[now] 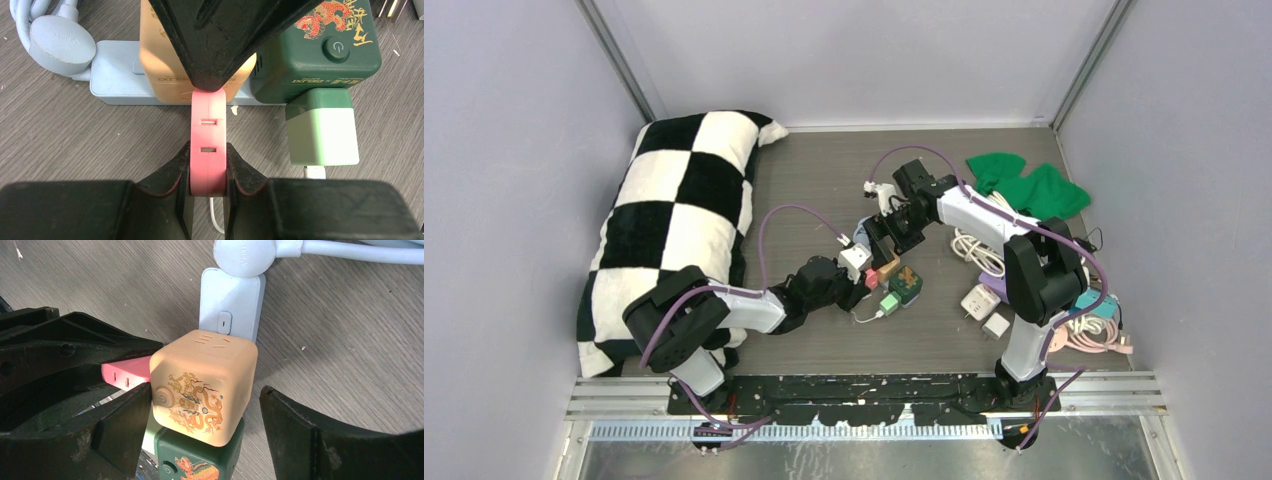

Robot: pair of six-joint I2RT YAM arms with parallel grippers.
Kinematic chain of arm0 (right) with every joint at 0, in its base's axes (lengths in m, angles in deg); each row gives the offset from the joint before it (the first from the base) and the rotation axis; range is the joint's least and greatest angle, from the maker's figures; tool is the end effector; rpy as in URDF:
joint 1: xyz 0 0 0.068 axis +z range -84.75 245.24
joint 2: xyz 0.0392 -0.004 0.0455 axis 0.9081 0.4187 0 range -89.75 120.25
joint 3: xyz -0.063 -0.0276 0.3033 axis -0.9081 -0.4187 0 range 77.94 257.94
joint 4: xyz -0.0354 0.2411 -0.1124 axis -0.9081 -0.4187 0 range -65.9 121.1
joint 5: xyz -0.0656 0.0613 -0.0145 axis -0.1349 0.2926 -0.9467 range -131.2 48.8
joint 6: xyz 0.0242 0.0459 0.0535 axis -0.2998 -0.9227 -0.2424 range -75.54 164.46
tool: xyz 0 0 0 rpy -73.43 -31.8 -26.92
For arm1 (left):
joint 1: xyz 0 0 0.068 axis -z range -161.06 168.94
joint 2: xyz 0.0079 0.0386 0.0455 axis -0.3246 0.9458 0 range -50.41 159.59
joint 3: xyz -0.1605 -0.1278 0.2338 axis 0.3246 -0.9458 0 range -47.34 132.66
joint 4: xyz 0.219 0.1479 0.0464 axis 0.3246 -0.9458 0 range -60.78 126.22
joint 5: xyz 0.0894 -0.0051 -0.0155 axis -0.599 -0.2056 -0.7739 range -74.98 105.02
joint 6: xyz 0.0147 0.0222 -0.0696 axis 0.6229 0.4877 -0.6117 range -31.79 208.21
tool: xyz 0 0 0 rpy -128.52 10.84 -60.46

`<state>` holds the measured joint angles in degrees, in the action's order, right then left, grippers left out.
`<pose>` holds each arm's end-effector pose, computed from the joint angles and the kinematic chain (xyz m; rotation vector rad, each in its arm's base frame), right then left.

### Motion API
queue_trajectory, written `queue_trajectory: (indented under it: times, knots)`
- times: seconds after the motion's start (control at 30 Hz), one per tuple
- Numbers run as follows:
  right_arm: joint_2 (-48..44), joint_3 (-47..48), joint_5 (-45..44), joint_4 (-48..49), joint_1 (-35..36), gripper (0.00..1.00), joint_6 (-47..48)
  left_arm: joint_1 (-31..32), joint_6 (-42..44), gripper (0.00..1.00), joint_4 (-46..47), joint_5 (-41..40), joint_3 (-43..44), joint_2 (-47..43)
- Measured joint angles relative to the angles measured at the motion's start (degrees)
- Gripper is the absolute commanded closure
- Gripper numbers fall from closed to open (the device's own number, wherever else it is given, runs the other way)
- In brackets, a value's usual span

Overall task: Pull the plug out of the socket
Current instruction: Remove the plug from the socket.

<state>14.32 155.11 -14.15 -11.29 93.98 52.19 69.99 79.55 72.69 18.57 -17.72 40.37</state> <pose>0.3299 0.2134 0.2256 -0.9854 2.6016 0.7498 0.1998 -0.2530 0.1678 0.7891 1.9211 -0.7183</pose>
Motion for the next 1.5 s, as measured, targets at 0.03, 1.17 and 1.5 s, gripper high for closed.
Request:
queue_trajectory:
  times: [0.03, 1.17, 1.5]
  knots:
    - [0.0, 0.0, -0.13, 0.0, 0.04, 0.2, 0.07, 0.0, 0.0, 1.0, 0.0, -0.02, 0.0, 0.0]
    - [-0.09, -0.02, -0.37, 0.79, 0.92, 0.78, -0.98, 1.22, -1.53, 1.0, -7.39, -5.49, 0.57, -3.8]
    - [-0.09, -0.02, -0.44, 0.92, 1.05, 0.78, -0.98, 1.22, -4.9, 1.0, -7.17, -5.6, 0.61, -3.78]
